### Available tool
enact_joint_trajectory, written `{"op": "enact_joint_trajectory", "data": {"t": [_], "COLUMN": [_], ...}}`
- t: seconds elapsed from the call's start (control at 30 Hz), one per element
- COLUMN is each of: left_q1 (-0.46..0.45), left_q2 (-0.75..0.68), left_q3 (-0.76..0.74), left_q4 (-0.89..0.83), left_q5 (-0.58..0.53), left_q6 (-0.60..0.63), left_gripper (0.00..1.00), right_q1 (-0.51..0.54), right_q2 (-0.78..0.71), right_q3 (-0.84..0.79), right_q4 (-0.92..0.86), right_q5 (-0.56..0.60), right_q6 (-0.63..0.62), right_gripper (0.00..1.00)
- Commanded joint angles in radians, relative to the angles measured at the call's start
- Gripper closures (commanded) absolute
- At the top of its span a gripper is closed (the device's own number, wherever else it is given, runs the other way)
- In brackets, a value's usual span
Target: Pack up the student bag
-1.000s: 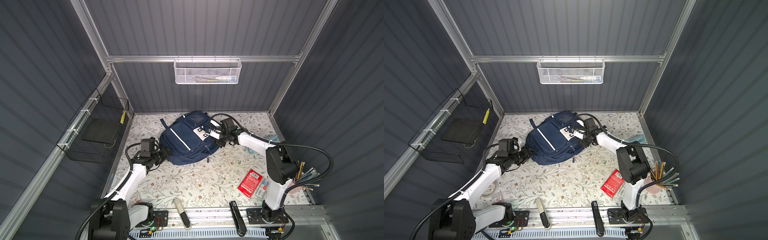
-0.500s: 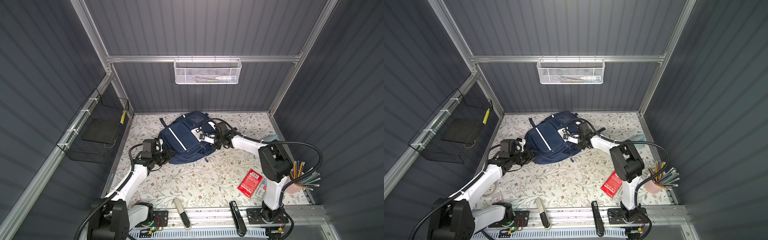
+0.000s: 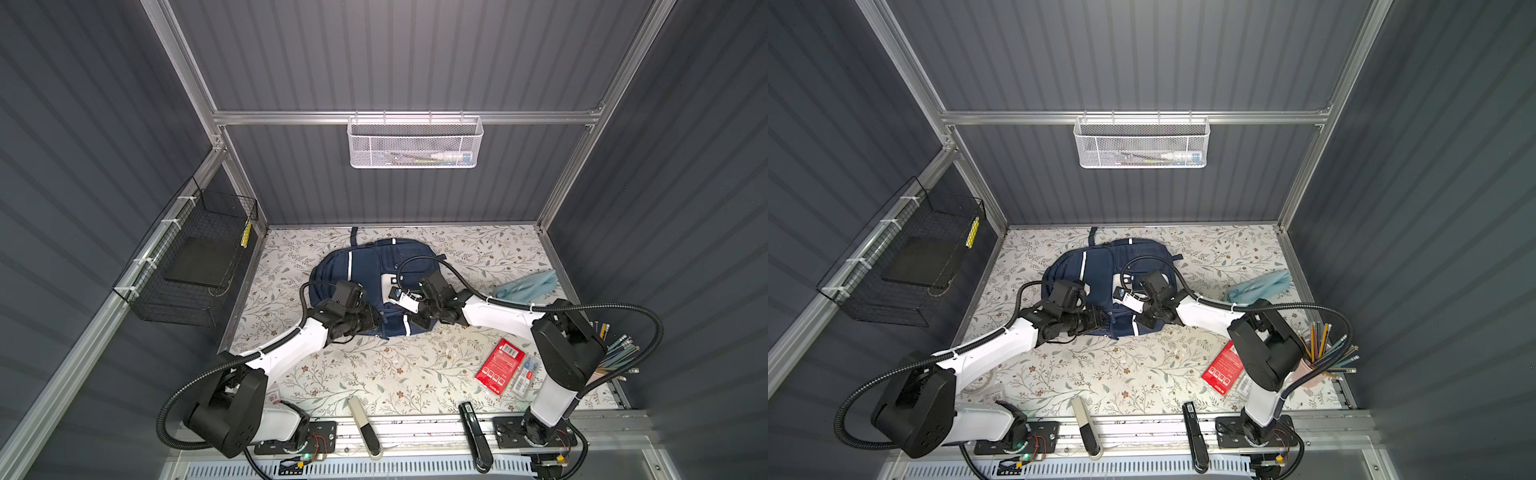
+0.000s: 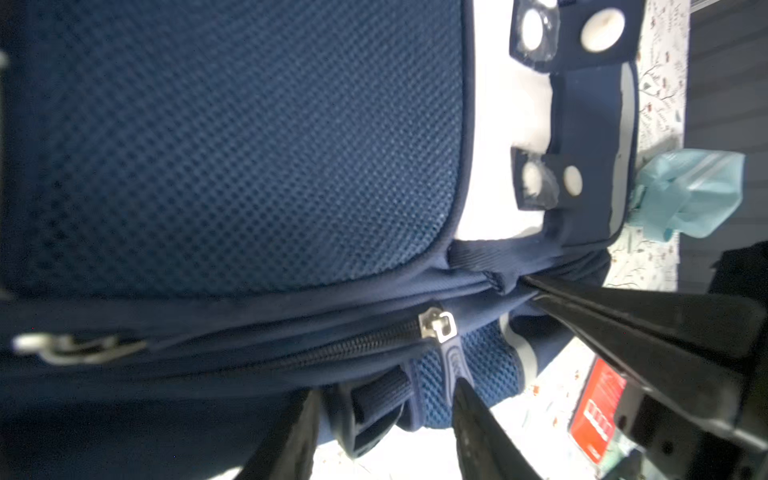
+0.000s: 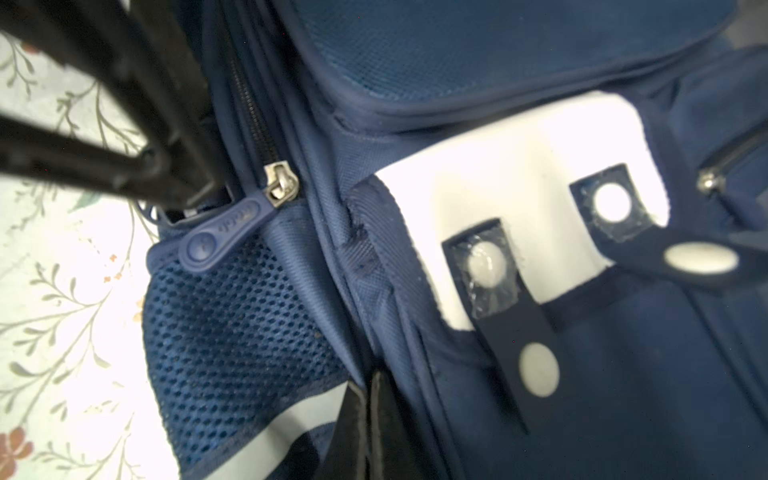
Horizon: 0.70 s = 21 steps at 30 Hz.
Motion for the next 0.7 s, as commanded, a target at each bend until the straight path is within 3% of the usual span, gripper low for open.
{"op": "enact_joint_trajectory", "data": {"t": [0.0,0.17,0.37,0.53,0.67], "left_q1": [-0.046,-0.119,-0.203,-0.223,-0.225], "left_q2": [-0.003,0.064,0.145,0.194,0.210], "left_q3": [0.009,0.033,0.145,0.191,0.222], "left_q4": [0.041,0.054,-0.118,-0.109,-0.116], "left_q5": [-0.102,-0.154,-0.400,-0.408,-0.404], "left_q6": [0.033,0.019,0.057,0.070,0.076], "left_gripper": [0.46,0.40,0.42,0.48,0.62], "right_q1": [0.001,0.003,0.003,0.004,0.004], "right_q2": [0.005,0.001,0.003,0.009,0.003], "right_q3": [-0.029,-0.045,-0.043,-0.049,-0.072], "right_q4": [-0.001,0.033,0.028,0.022,0.041], "right_q5": [-0.086,-0.115,-0.157,-0.162,-0.183], "right_q6": [0.135,0.154,0.182,0.201,0.225], "right_gripper": [1.00,1.00,1.00,1.00,1.00]}}
